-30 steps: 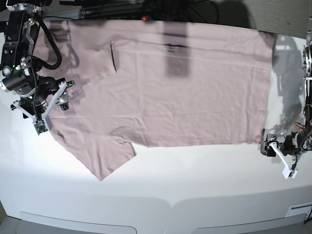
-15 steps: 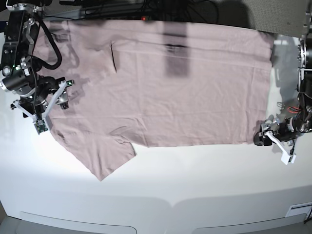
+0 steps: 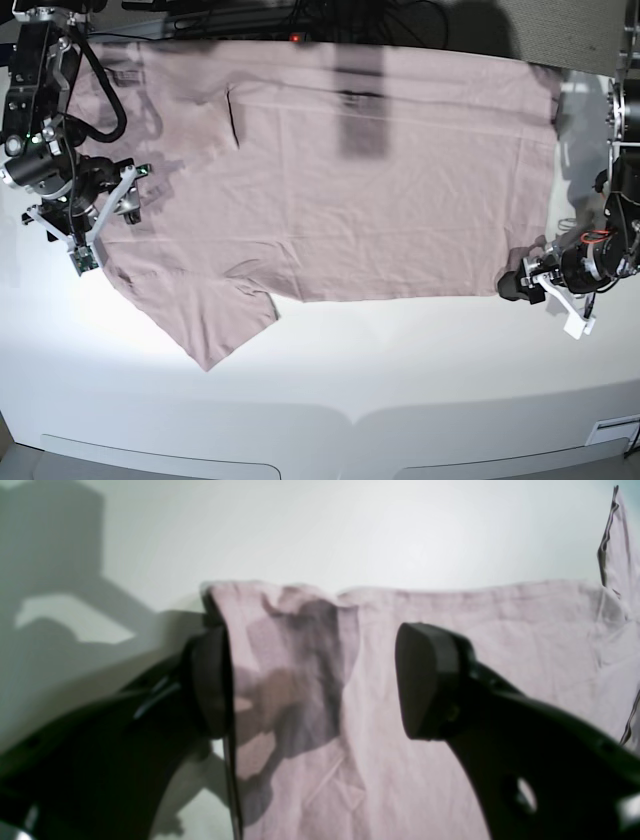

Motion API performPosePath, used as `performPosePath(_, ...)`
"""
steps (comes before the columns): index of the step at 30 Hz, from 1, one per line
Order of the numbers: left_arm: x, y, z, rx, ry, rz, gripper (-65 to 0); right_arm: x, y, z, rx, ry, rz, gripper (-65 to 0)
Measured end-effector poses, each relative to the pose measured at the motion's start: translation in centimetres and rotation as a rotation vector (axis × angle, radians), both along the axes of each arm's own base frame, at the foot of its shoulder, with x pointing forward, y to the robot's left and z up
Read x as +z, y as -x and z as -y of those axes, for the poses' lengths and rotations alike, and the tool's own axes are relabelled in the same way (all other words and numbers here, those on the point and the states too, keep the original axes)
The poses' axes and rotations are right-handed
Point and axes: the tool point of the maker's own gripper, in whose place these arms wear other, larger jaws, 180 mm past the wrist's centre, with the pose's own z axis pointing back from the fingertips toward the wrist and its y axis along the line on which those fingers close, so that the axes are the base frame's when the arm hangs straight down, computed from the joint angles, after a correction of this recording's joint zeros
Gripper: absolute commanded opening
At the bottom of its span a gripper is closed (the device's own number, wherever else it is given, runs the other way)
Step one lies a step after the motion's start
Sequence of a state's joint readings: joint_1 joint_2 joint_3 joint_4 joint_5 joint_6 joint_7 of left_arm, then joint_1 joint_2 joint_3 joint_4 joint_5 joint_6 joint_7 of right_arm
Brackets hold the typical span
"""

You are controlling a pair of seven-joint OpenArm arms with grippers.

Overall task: Fold the T-shirt properly
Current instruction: 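Lower the left gripper onto the hem corner and close on it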

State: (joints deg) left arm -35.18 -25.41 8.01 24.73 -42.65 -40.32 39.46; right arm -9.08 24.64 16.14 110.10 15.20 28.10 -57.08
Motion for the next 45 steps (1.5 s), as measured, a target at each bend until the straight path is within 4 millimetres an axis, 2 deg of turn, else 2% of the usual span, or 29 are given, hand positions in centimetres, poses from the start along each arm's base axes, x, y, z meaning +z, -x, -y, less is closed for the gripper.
performPosePath(5, 0.6, -0.2, 0.8, 0.054, 0.107, 0.013, -19.5, 0.0, 0.0, 0.0, 0.000, 0.000, 0.000, -27.7)
performPosePath(8, 0.6, -0.2, 1.0, 0.052, 0.112, 0.012, -19.9, 0.0, 0.0, 0.0, 0.000, 0.000, 0.000, -27.7)
performPosePath(15, 0.5, -0.6, 0.6, 0.067, 0.087, 0.046, -30.0, 0.0, 0.0, 0.0, 0.000, 0.000, 0.000, -27.7)
performPosePath(18, 0.3, -1.3, -0.1, 0.064, 0.008, 0.121, -38.5, 0.0, 0.0, 0.0, 0.000, 0.000, 0.000, -27.7)
performPosePath(19, 0.2, -1.4, -0.2, 0.061, -0.008, 0.131, -43.9, 0.0, 0.0, 0.0, 0.000, 0.000, 0.000, -27.7)
performPosePath(21, 0.0, -1.3, -0.6, 0.068, -0.029, 0.125, -60.1, 0.1, -0.1, -0.1, 0.003, -0.002, 0.010, -27.7)
performPosePath(22, -0.1, -1.2, -0.6, 0.069, -0.028, 0.123, -65.0, 0.4, -0.4, -0.2, 0.009, -0.009, 0.032, -27.7)
performPosePath(28, 0.3, -1.8, -0.8, 0.100, -0.015, 0.164, -65.0, 2.9, -2.7, -1.6, 0.064, -0.060, 0.221, -27.7)
performPosePath(32, 0.4, -1.9, -0.8, 0.107, -0.013, 0.177, -65.0, 3.9, -3.5, -1.8, 0.081, -0.058, 0.289, -27.7)
performPosePath(42, 2.7, -3.4, 0.4, 0.047, -0.025, 0.242, -65.0, 0.7, -6.7, 2.3, -0.051, -0.074, 0.207, -27.1)
performPosePath(45, 2.8, -3.4, 0.5, 0.036, -0.030, 0.240, -65.0, -0.2, -7.8, 3.5, -0.097, -0.091, 0.171, -16.6)
